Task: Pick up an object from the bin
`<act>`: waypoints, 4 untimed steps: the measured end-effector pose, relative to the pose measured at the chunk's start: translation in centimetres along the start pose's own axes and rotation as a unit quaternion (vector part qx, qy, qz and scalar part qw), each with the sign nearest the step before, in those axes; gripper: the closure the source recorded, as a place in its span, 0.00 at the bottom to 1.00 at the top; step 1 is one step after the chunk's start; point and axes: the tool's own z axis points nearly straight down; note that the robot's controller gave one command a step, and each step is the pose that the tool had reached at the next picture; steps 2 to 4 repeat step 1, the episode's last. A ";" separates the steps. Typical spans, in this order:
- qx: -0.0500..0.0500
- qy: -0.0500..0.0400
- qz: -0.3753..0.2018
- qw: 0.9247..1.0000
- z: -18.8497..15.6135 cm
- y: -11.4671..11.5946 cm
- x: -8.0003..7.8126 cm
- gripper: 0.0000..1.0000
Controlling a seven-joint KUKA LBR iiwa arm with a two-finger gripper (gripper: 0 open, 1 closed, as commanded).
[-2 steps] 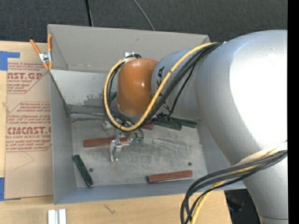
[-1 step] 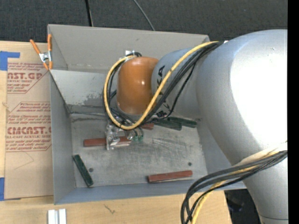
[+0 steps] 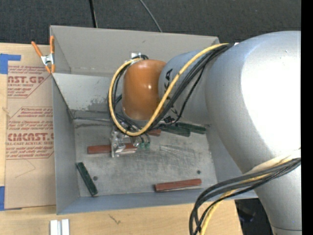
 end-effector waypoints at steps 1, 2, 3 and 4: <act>0.002 0.008 0.035 0.999 -19.6 0.5 -1.0 1.00; 0.002 0.008 0.035 0.999 -19.6 0.5 -1.0 1.00; 0.002 0.008 0.035 0.999 -19.6 0.5 -1.0 1.00; 0.002 0.008 0.035 0.999 -19.6 0.5 -1.0 1.00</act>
Offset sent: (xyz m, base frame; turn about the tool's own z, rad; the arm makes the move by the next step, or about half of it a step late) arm 0.0000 0.0000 0.0000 0.0000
